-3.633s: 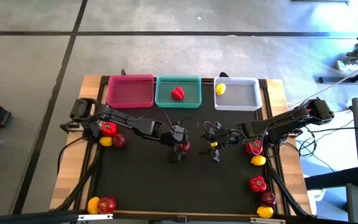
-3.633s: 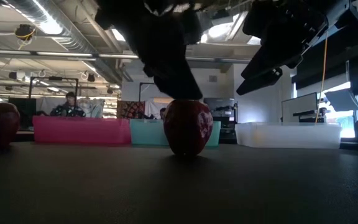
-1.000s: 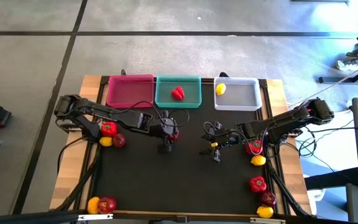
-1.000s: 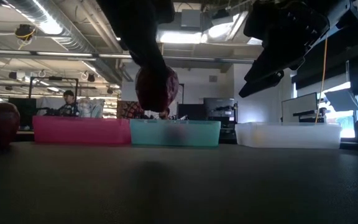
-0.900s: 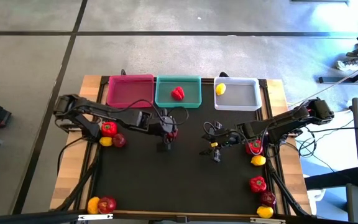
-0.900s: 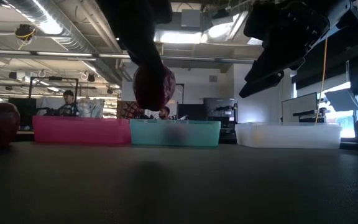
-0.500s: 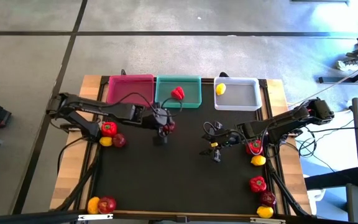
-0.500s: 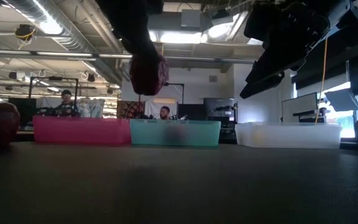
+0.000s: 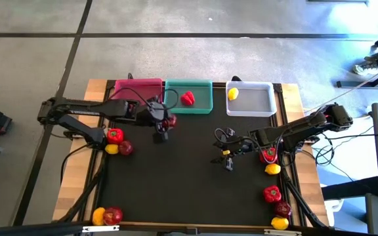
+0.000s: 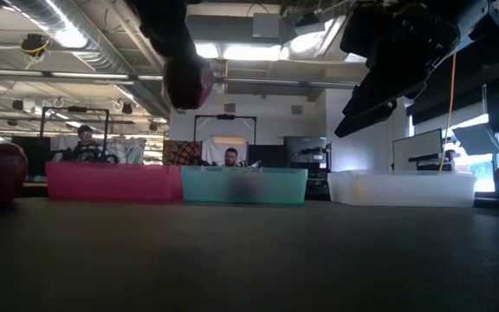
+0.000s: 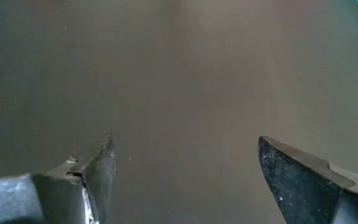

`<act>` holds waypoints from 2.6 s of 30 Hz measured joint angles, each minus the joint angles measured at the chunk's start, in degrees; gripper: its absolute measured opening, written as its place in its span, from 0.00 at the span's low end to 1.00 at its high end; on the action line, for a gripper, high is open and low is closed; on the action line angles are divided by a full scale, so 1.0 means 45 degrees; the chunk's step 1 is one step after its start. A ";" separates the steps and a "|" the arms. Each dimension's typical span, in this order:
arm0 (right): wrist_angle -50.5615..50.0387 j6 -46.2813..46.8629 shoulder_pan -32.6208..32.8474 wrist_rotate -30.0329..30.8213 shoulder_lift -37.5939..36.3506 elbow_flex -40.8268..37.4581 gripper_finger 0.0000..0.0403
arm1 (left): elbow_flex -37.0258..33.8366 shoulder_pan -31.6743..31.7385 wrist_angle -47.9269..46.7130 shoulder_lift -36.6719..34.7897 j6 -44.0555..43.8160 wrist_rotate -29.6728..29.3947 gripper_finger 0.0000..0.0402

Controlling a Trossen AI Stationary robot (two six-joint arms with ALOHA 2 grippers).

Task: Sort produce into baskets
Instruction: Put the apple into the pink bin

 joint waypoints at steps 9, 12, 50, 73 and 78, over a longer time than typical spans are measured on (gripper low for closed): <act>0.0007 0.0000 0.0002 0.0000 0.0000 0.0000 0.80 | -0.1821 0.1055 0.0339 -0.2362 -0.0239 -0.0263 0.78; 0.0007 0.0000 0.0002 0.0000 0.0000 0.0000 0.80 | -0.2623 0.1602 0.0471 -0.3315 -0.0541 -0.0422 0.78; 0.0755 -0.1045 -0.0663 0.1786 0.0000 0.0000 0.80 | -0.5081 0.8279 0.7285 0.0162 -0.2585 -0.0973 0.78; 0.0742 -0.0951 -0.0755 0.2137 0.0243 0.0000 0.80 | -0.5071 0.9568 0.9221 0.3368 -0.3134 -0.0403 0.81; 0.0694 -0.1023 -0.0755 0.2137 0.0248 0.0000 0.80 | -0.5071 0.9563 0.9337 0.3373 -0.3202 -0.0402 0.83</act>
